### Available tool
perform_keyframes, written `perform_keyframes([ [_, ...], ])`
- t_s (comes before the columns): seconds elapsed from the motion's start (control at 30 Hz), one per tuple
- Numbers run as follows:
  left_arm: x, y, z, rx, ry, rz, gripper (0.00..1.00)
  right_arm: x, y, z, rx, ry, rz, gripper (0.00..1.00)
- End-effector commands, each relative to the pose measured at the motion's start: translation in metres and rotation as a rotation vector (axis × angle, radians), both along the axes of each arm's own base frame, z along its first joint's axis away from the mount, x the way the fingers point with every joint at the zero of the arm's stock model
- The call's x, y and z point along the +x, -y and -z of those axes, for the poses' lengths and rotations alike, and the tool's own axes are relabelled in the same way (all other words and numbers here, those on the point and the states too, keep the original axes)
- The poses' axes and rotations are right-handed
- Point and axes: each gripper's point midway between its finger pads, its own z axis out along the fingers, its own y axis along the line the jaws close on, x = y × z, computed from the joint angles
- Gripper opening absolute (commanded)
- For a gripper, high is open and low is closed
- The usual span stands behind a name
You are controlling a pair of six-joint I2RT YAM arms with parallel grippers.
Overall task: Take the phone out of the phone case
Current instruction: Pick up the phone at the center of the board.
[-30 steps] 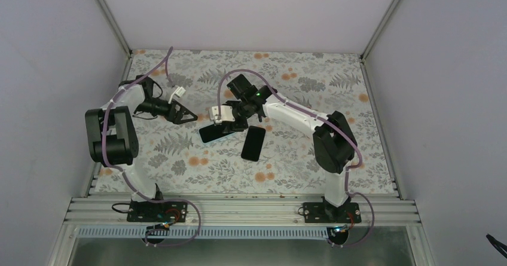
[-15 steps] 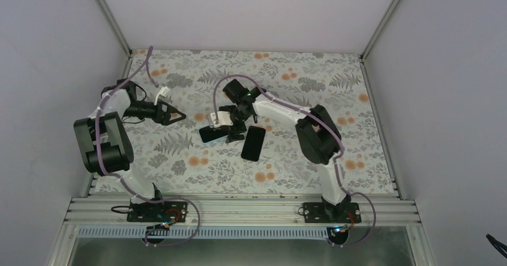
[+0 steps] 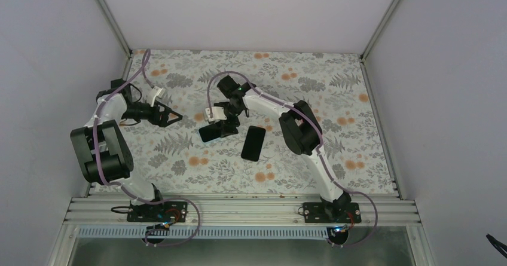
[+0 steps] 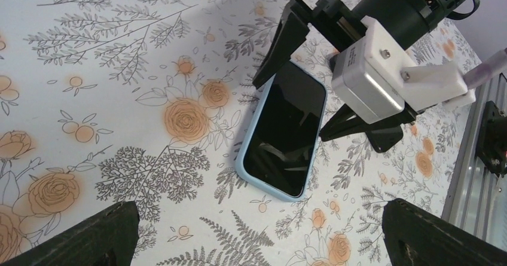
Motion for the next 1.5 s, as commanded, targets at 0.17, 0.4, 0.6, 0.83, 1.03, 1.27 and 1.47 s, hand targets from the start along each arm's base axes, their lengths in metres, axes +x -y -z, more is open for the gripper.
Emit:
perform_keyframes([
  [0.17, 0.009, -0.004, 0.011, -0.038, -0.009, -0.004, 1.0, -0.004, 0.025, 0.028, -0.095, -0.085, -0.044, 1.0],
  [0.4, 0.01, -0.002, 0.012, -0.064, -0.02, -0.004, 1.0, -0.004, 0.036, 0.051, -0.16, -0.079, -0.028, 0.93],
  [0.6, 0.007, 0.0, 0.013, -0.08, -0.024, -0.003, 1.0, 0.005, 0.027, 0.04, -0.101, -0.014, 0.033, 0.66],
  [0.83, 0.004, 0.008, 0.008, -0.16, -0.035, 0.007, 1.0, 0.007, 0.016, -0.005, 0.037, 0.037, 0.076, 0.57],
  [1.03, 0.006, 0.018, -0.004, -0.326, -0.087, 0.043, 1.0, 0.014, 0.008, -0.079, 0.175, 0.132, 0.129, 0.55],
  [1.27, 0.014, 0.032, -0.008, -0.339, -0.113, 0.049, 1.0, 0.021, 0.002, -0.144, 0.283, 0.246, 0.192, 0.56],
  [1.47, 0.024, 0.044, -0.016, -0.365, -0.149, 0.06, 1.0, 0.035, -0.01, -0.159, 0.312, 0.304, 0.237, 0.56],
])
